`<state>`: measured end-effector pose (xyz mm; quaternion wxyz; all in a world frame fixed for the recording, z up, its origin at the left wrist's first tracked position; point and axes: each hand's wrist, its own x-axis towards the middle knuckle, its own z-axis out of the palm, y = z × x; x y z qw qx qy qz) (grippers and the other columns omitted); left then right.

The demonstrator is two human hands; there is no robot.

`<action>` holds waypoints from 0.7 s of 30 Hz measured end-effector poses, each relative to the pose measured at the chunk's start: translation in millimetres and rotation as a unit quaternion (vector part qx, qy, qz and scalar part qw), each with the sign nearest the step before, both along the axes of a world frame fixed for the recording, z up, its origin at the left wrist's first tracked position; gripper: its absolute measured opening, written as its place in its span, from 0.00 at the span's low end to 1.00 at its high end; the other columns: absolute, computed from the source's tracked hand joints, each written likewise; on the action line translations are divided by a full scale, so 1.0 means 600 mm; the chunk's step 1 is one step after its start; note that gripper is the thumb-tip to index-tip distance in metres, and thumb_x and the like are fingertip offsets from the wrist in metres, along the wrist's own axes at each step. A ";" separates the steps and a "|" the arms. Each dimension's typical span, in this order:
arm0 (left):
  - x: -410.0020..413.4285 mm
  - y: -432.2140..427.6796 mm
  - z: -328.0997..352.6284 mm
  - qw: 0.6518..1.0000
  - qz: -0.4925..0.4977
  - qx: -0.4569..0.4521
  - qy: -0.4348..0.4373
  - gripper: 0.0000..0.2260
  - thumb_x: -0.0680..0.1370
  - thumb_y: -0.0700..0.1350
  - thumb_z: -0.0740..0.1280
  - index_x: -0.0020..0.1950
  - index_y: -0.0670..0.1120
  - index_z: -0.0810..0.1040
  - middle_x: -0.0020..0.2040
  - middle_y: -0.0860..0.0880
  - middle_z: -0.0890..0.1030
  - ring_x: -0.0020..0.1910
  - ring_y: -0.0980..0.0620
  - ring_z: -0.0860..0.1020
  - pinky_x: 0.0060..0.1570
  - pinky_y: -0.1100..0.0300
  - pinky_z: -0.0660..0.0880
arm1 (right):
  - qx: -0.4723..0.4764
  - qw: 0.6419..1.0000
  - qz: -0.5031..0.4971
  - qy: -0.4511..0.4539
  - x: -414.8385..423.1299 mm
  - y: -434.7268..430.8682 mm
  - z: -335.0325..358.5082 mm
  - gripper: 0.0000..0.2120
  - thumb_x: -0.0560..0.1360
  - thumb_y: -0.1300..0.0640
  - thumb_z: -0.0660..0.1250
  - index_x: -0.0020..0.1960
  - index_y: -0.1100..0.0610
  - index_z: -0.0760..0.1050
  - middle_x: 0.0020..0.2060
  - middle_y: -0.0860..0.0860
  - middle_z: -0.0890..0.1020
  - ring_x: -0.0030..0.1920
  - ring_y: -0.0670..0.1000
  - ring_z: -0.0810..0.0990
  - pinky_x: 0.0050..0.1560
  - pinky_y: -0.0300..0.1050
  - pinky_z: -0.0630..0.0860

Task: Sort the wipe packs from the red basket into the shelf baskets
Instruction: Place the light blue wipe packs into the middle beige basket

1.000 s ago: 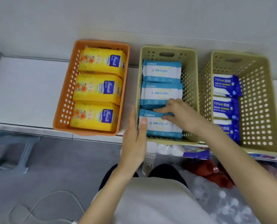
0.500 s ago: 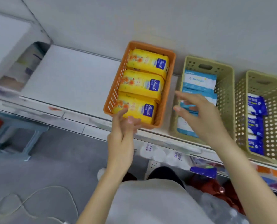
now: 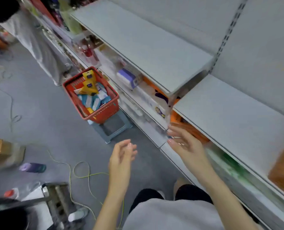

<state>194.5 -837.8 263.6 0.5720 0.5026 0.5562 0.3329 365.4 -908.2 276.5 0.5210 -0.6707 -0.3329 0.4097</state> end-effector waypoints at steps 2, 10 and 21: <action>-0.040 0.043 -0.009 0.998 0.054 -0.009 0.003 0.06 0.80 0.44 0.61 0.52 0.49 0.77 0.48 0.48 0.83 0.46 0.53 0.82 0.44 0.66 0.78 | -0.012 0.998 0.058 -0.008 -0.030 0.070 -0.008 0.17 0.75 0.60 0.68 0.61 0.45 0.75 0.55 0.46 0.79 0.50 0.40 0.79 0.50 0.30 0.73; -0.113 0.196 -0.087 0.974 0.208 -0.091 -0.007 0.05 0.80 0.40 0.62 0.50 0.48 0.77 0.46 0.47 0.82 0.43 0.54 0.82 0.43 0.66 0.78 | -0.080 0.985 0.151 -0.021 -0.086 0.353 -0.079 0.16 0.75 0.57 0.69 0.59 0.42 0.74 0.54 0.45 0.79 0.47 0.40 0.79 0.48 0.34 0.76; -0.155 0.645 -0.203 0.943 0.305 -0.117 0.058 0.10 0.73 0.57 0.65 0.51 0.56 0.76 0.50 0.53 0.81 0.55 0.46 0.80 0.58 0.47 0.75 | -0.185 0.954 0.236 -0.017 -0.109 0.837 -0.234 0.16 0.74 0.57 0.70 0.59 0.45 0.73 0.53 0.48 0.79 0.49 0.46 0.81 0.54 0.50 0.79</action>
